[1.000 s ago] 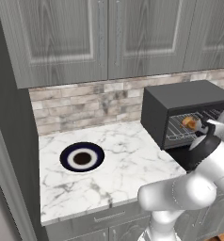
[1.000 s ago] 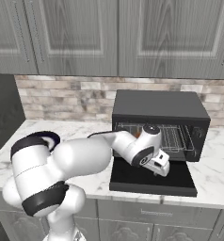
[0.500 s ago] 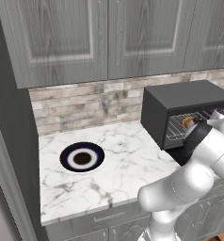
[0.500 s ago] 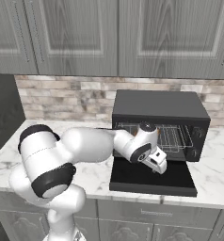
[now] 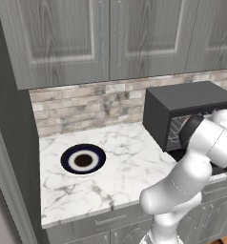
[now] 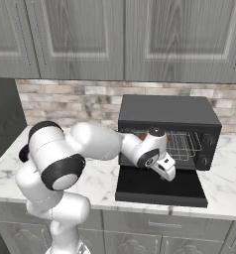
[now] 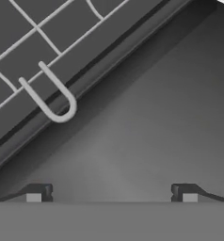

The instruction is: Open the toaster oven door. Place the bread on the top rack in the toaster oven and place the chicken drumstick on the bottom rack.

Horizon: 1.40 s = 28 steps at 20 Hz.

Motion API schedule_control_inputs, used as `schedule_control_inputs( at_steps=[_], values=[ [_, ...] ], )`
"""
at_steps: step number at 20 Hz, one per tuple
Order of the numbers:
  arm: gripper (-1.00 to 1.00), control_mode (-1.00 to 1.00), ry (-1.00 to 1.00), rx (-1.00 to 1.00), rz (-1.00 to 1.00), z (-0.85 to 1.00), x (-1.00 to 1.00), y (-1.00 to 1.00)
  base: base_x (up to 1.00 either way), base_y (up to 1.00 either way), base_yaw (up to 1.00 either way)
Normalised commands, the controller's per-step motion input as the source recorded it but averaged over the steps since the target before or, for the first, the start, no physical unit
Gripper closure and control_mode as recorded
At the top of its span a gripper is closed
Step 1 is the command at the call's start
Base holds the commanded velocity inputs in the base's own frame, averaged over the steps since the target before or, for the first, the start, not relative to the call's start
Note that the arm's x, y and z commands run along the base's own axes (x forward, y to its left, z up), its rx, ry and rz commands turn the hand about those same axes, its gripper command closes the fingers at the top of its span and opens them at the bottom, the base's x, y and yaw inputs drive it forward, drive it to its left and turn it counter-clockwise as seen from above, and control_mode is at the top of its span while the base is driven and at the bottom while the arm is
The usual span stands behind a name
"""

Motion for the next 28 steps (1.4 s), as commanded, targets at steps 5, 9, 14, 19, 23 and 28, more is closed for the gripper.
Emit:
schedule_control_inputs(
  at_steps=[5, 9, 14, 19, 23, 28],
  values=[
    [-1.00, -1.00, 0.00, 0.06, -0.08, -0.01, 0.22, -0.07, 0.00, 0.00, 0.00],
    [-1.00, -1.00, 0.00, 0.07, -0.08, -0.05, 0.33, 0.00, 0.00, 0.00, 0.00],
    [-1.00, -1.00, 0.00, 0.08, -0.06, -0.03, 0.34, 0.00, 0.00, 0.00, 0.00],
    [-1.00, -1.00, 0.00, 0.10, -0.05, -0.08, 0.26, 0.00, 0.00, 0.00, 0.00],
    [-1.00, -1.00, 0.00, 0.10, -0.04, -0.14, 0.25, 0.00, 0.00, 0.00, 0.00],
    [-1.00, -1.00, 0.00, 0.10, -0.02, -0.06, 0.18, 0.00, 0.00, 0.00, 0.00]
  ],
)
